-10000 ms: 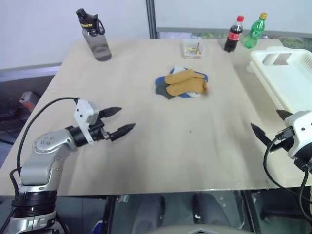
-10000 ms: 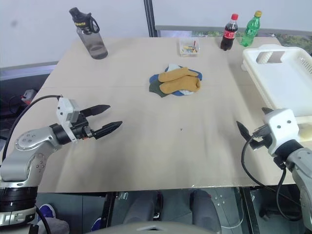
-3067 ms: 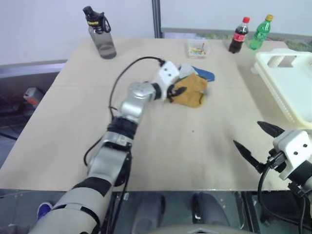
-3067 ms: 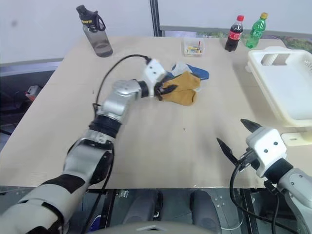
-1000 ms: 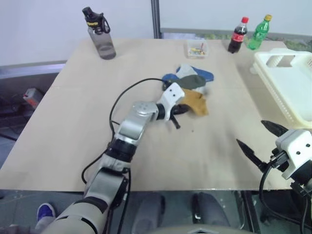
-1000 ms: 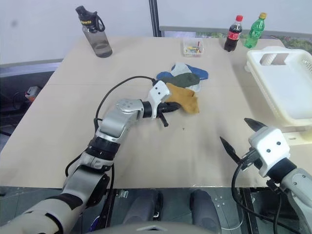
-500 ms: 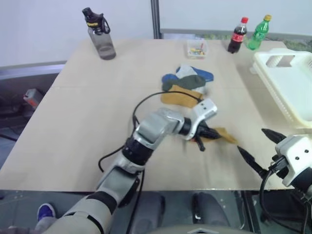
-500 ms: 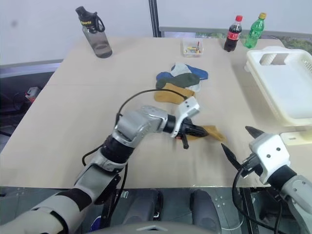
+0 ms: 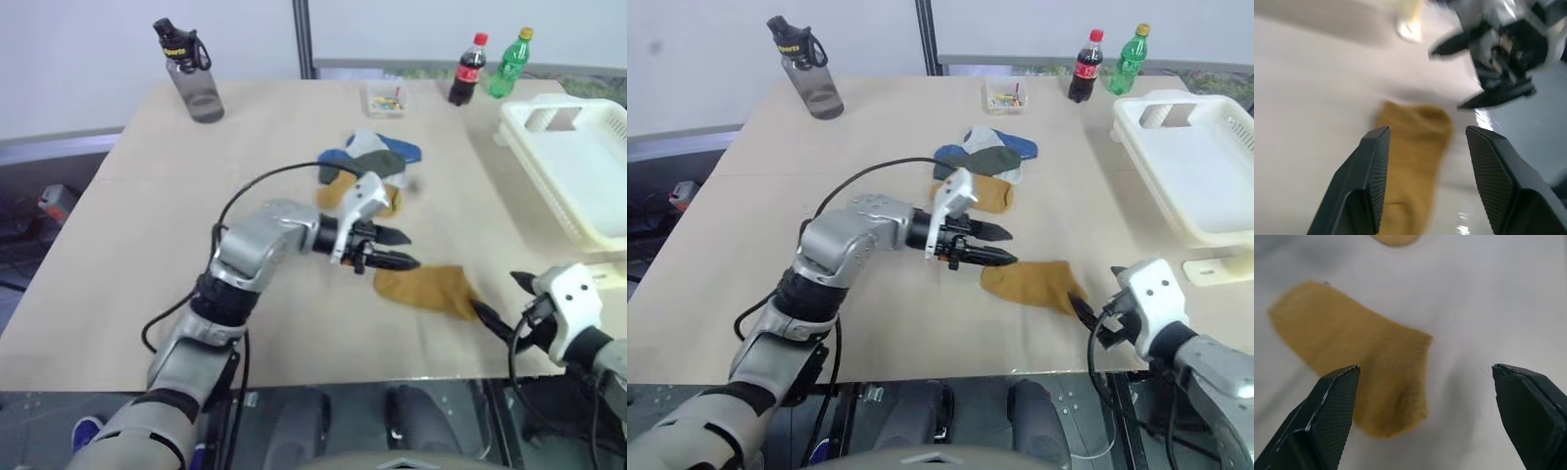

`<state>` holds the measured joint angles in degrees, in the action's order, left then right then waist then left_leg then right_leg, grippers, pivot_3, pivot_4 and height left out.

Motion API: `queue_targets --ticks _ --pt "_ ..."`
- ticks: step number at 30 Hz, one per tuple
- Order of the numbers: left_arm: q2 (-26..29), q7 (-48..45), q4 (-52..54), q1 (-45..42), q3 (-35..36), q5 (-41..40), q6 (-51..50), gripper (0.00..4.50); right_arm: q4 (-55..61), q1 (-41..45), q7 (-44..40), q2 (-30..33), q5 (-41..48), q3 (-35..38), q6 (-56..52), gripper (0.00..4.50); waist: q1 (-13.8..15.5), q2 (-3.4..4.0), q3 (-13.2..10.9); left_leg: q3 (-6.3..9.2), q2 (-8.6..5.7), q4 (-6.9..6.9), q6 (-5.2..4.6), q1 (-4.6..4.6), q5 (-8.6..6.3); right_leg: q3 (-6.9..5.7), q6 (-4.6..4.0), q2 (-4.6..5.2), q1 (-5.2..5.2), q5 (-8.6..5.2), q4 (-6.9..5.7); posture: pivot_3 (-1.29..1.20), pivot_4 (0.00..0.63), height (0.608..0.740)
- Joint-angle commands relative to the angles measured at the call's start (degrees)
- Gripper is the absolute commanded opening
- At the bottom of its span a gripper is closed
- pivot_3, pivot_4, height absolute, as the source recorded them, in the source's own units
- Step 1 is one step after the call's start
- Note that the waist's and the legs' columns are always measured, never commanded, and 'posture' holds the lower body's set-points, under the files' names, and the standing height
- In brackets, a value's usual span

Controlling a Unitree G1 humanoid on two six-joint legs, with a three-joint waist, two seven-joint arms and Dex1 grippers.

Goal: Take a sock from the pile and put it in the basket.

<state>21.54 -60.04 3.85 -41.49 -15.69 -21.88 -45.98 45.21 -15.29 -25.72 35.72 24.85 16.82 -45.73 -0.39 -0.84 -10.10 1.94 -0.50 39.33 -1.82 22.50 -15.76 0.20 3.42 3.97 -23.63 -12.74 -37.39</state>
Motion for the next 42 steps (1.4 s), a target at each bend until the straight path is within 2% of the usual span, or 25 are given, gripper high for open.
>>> queue_targets --ticks 1,8,9,10,11,12,14,15,17,18,23,30,32,33,34,38,42 --pt "-0.1 4.3 -3.5 3.3 0.2 4.6 8.7 2.67 -4.3 4.2 1.2 0.1 -1.3 -3.1 -0.9 4.5 0.2 0.0 0.0 0.0 -0.05 0.0 0.0 0.01 0.0 0.01 0.01 0.01 0.0 0.0 0.03 0.0 0.15 0.74" --pt "-1.6 5.3 -8.4 8.2 -4.6 8.9 13.6 2.67 -10.2 5.8 1.7 1.1 -4.8 -8.3 -2.5 4.5 1.2 0.01 0.0 0.04 -0.12 -0.01 -0.01 0.13 -0.01 -0.07 0.02 0.03 -0.02 0.01 0.14 0.0 0.15 0.74" --pt "-1.8 5.1 -9.7 8.5 -5.4 9.8 15.1 2.74 -10.1 5.9 1.7 0.9 -4.7 -8.4 -3.0 3.97 1.2 0.0 0.0 0.04 -0.12 -0.01 -0.01 0.12 -0.01 -0.07 0.02 0.03 0.0 0.01 0.15 0.0 0.15 0.74" --pt "-2.0 4.4 -10.7 8.7 -6.0 10.1 16.0 2.74 -9.9 5.9 1.6 0.8 -4.6 -8.6 -3.3 3.73 1.2 0.0 0.0 0.05 -0.12 0.0 -0.02 0.12 -0.01 -0.08 0.02 0.03 0.0 0.02 0.16 0.0 0.15 0.74" --pt "-2.2 4.0 -11.4 8.8 -6.3 10.3 16.6 2.74 -9.8 5.9 1.6 0.8 -4.5 -8.7 -3.6 3.31 1.2 -0.01 0.0 0.06 -0.12 0.0 -0.02 0.11 -0.01 -0.08 0.02 0.03 0.0 0.02 0.14 0.0 0.15 0.74" --pt "-2.4 3.3 -11.9 8.8 -6.6 10.2 16.6 2.49 -9.7 5.7 1.4 1.1 -4.8 -9.2 -3.6 2.82 1.2 0.0 0.1 0.08 -0.12 0.0 -0.01 0.07 -0.01 -0.11 0.02 0.02 0.04 0.02 0.14 0.0 0.15 0.74" --pt "-2.6 2.1 -12.3 8.8 -6.9 9.8 15.8 1.86 -9.4 5.4 1.3 1.4 -5.2 -9.7 -3.5 1.87 1.2 0.0 0.1 0.08 -0.11 0.0 -0.02 0.02 -0.01 -0.11 0.02 0.02 0.07 0.01 0.13 0.0 0.15 0.74" --pt "-2.3 1.7 -12.1 9.0 -7.0 9.9 15.7 1.31 -9.2 5.1 1.2 1.6 -5.3 -9.7 -3.4 1.29 1.2 0.0 0.1 0.08 -0.12 0.0 -0.02 0.02 -0.01 -0.11 0.02 0.02 0.08 0.01 0.13 0.0 0.15 0.74" --pt "-1.0 0.7 -10.2 10.0 -6.5 9.4 14.8 0.59 -8.8 4.5 0.8 2.4 -5.9 -9.6 -2.7 0.56 1.2 0.0 0.1 0.07 -0.12 0.01 -0.02 0.03 -0.01 -0.1 0.02 0.02 0.08 0.01 0.13 0.0 0.15 0.74" --pt "-0.1 0.1 -8.7 10.7 -6.2 8.9 13.9 0.02 -8.5 4.0 0.5 3.2 -6.4 -9.6 -2.1 0.01 1.1 0.0 0.1 0.06 -0.12 0.01 -0.02 0.03 -0.01 -0.1 0.02 0.02 0.08 0.01 0.14 0.0 0.15 0.74" --pt "3.3 1.1 0.2 14.7 -3.2 5.5 8.3 0.02 -7.9 2.8 -1.2 6.0 -8.8 -10.5 2.8 0.01 1.0 0.0 0.1 0.09 0.0 -0.05 -0.02 0.04 -0.01 -0.13 0.02 0.0 0.05 0.01 0.15 0.0 0.15 0.74" --pt "1.6 5.1 1.2 14.8 -1.7 4.5 6.9 0.02 -12.8 6.7 -5.1 7.9 -11.6 -14.8 7.9 0.01 1.0 -0.01 0.1 0.06 0.0 0.0 -0.03 0.01 -0.01 -0.12 0.02 -0.01 0.06 0.01 0.13 0.0 0.15 0.74" --pt "1.2 5.2 1.7 14.7 -0.6 3.2 5.8 0.0 -13.1 6.6 -7.7 9.0 -10.6 -14.1 8.6 0.71 1.0 -0.01 0.1 0.06 0.0 0.0 -0.02 0.01 -0.01 -0.12 0.01 -0.03 0.06 0.01 0.12 0.0 0.15 0.74" --pt "1.3 5.5 2.2 14.7 -0.1 2.7 5.4 0.63 -12.8 6.3 -8.7 9.4 -10.2 -13.5 9.0 0.99 1.0 -0.01 0.1 0.07 0.0 -0.01 -0.02 0.01 -0.01 -0.12 0.01 -0.04 0.06 0.01 0.13 0.0 0.15 0.74" --pt "1.4 6.2 2.8 14.8 0.8 2.3 5.5 0.89 -12.4 6.0 -8.8 9.7 -10.4 -12.6 9.8 1.4 1.0 -0.01 0.1 0.07 0.0 -0.02 -0.02 0.02 -0.01 -0.12 0.01 -0.04 0.05 0.01 0.13 0.0 0.15 0.74" --pt "1.2 9.0 4.9 14.6 6.9 -0.1 7.0 2.83 -9.0 4.5 -9.3 8.3 -8.2 -6.8 12.9 3.37 1.1 -0.01 0.1 0.08 0.03 -0.04 -0.02 0.07 -0.01 -0.13 0.01 -0.04 0.03 0.01 0.17 0.0 0.15 0.74" --pt "1.2 13.3 1.2 11.7 11.1 1.7 10.2 2.83 -4.0 4.5 -10.3 5.5 -1.6 -0.7 13.1 3.37 1.1 -0.01 0.1 0.08 0.08 -0.03 -0.02 0.07 -0.01 -0.13 0.02 -0.02 0.05 0.02 0.2 0.0 0.15 0.74"
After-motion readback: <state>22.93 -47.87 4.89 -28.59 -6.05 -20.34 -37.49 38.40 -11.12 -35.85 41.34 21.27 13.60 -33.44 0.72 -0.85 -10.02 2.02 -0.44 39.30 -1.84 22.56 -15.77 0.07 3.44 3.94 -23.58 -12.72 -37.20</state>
